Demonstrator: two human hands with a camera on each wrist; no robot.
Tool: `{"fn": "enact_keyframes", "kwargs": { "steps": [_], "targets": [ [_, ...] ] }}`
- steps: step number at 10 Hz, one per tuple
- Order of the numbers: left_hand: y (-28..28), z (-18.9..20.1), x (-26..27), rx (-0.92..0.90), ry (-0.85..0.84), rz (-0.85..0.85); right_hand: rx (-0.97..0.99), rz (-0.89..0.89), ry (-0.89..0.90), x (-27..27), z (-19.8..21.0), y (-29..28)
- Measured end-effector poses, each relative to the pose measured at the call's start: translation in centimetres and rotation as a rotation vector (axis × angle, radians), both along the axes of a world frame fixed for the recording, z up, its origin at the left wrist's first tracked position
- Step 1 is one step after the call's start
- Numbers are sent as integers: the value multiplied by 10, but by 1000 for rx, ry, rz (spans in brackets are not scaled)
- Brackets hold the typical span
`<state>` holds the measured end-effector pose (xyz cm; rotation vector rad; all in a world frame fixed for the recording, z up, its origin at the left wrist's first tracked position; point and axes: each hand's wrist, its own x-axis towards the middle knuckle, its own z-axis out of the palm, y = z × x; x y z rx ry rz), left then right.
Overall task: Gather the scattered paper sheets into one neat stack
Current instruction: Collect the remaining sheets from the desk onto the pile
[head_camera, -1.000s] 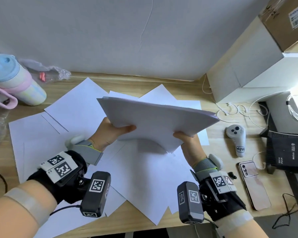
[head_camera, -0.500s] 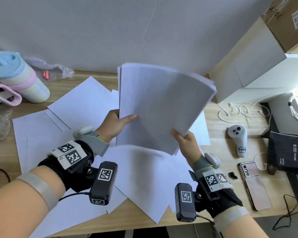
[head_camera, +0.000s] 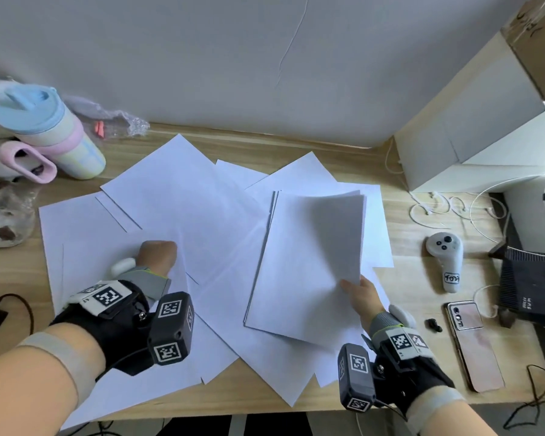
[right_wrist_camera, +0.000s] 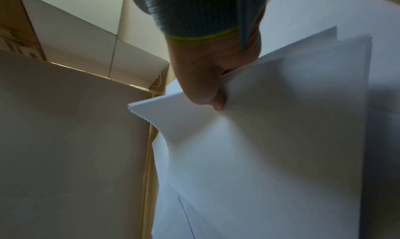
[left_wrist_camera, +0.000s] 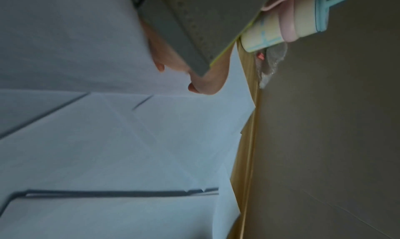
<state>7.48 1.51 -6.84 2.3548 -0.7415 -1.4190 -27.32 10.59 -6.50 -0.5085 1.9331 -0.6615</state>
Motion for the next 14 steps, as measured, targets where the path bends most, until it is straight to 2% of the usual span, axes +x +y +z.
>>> {"fn": "enact_keyframes", "kwargs": {
  "steps": [1,2,3,4,5,7,8,9,10,11,12,13,14],
  "targets": [
    [7,-6,14,18,-101,34,34,42,42,6,-1,2],
    [7,-1,9,58,-102,79,37,42,52,9,-1,0],
    [2,0,11,54,-103,49,27,45,42,15,0,-2],
    [3,2,13,46,-170,-55,22,48,41,19,1,-3],
    [-1,5,17,-1,-318,-183,24,42,40,21,1,-2],
    [-27,13,36,143,-588,-723,29,37,28,23,-1,0],
    [-34,15,40,199,-638,-808,41,46,28,24,-4,0],
    [-39,17,41,181,-566,-873,42,45,24,25,-6,1],
    [-43,22,46,33,-402,-880,37,51,9,26,-6,0],
    [-56,41,46,-77,-208,-971,33,67,4,26,-6,-1],
    [-74,76,37,-53,43,-1147,13,68,-14,26,-6,-2],
    [-88,103,16,-43,266,-1169,-9,71,-18,25,-4,-4],
    [-96,110,-17,-202,301,-1202,6,97,-66,23,-3,-3]
  ]
}}
